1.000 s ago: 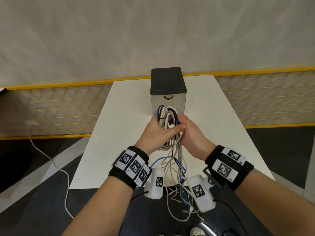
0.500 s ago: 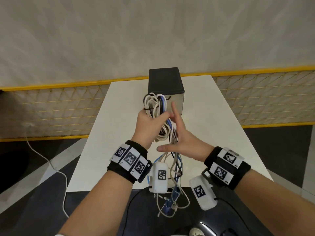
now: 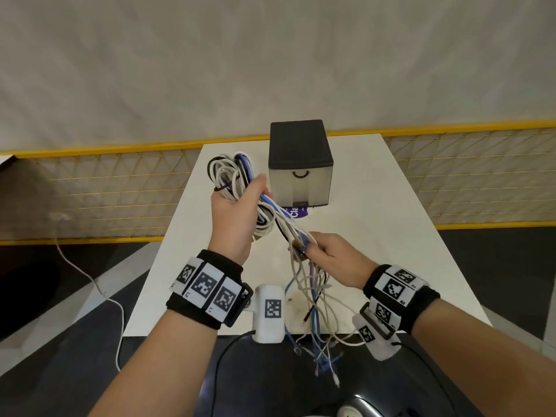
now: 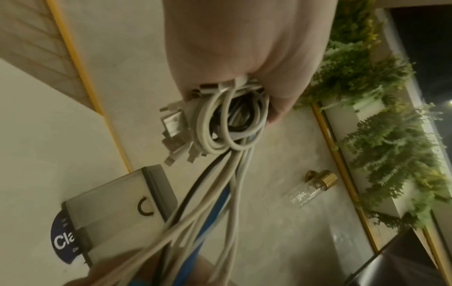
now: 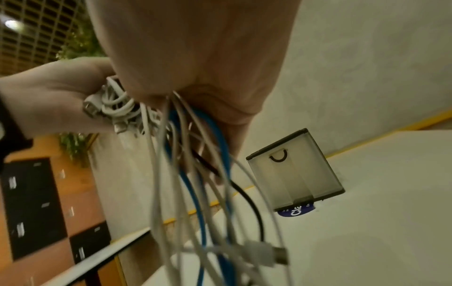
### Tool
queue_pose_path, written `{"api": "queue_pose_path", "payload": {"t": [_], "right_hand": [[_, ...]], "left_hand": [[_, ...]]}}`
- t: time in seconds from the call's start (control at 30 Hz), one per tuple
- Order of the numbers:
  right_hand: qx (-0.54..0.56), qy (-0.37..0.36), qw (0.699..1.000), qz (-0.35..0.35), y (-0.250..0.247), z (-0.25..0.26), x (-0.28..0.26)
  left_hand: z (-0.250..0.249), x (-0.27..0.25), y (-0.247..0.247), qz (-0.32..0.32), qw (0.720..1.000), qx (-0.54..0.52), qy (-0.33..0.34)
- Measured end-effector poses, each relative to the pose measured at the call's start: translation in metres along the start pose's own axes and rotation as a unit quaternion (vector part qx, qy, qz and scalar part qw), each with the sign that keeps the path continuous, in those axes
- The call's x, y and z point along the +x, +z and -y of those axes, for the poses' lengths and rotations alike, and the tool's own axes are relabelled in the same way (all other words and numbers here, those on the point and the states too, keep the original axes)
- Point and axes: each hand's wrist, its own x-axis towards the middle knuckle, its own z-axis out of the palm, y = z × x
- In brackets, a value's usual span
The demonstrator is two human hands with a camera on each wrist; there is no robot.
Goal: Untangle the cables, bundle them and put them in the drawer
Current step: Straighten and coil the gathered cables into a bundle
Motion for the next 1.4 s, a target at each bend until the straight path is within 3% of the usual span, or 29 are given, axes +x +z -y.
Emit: {"api": "queue_pose_path", "payload": {"t": [0.2, 0.33, 0.4, 0.5, 0.67, 0.77, 0.87, 1.0, 1.13, 1.23, 1.4], "right_hand": [[-0.11, 0.083, 0.99, 0.017, -0.009, -0.019, 0.009], [-0.17, 0.069, 0.983, 0.032, -0.011, -0.013, 0.006], [-0.184, 0.044, 0.982, -0.011, -0.006, -0.013, 0.005], [-0.074, -0.03, 0.994, -0.075, -0.002, -0.015, -0.006], [0.043, -0.065, 0.997, 0.008, -0.007, -0.003, -0.025], [0.178, -0.025, 0.983, 0.032, -0.001, 0.002, -0.035], [0.277, 0.077, 0.956, 0.056, 0.006, 0.004, -0.043], [0.097, 0.124, 0.98, 0.122, 0.017, 0.0, -0.049], [-0.032, 0.12, 0.99, 0.065, 0.027, -0.03, -0.058], [-0.111, 0.136, 0.982, 0.067, 0.035, -0.049, -0.068], [-0.114, 0.196, 0.974, 0.003, 0.042, -0.058, -0.067]], "left_hand": [[-0.013, -0.006, 0.0, 0.011, 0.997, 0.039, 0.059], [-0.018, -0.013, 0.003, 0.037, 0.993, 0.063, 0.088], [-0.02, -0.014, 0.004, 0.033, 0.993, 0.066, 0.091], [-0.027, -0.009, -0.004, 0.006, 0.994, 0.048, 0.094], [-0.032, -0.003, -0.024, -0.013, 0.994, 0.059, 0.09], [-0.032, -0.001, -0.037, -0.013, 0.994, 0.069, 0.084], [-0.032, -0.007, -0.047, 0.01, 0.992, 0.1, 0.081], [-0.032, -0.023, -0.049, 0.052, 0.985, 0.137, 0.088], [-0.038, -0.031, -0.052, 0.055, 0.984, 0.129, 0.107], [-0.043, -0.035, -0.054, 0.057, 0.983, 0.126, 0.116], [-0.046, -0.042, -0.052, 0.07, 0.979, 0.14, 0.13]]}}
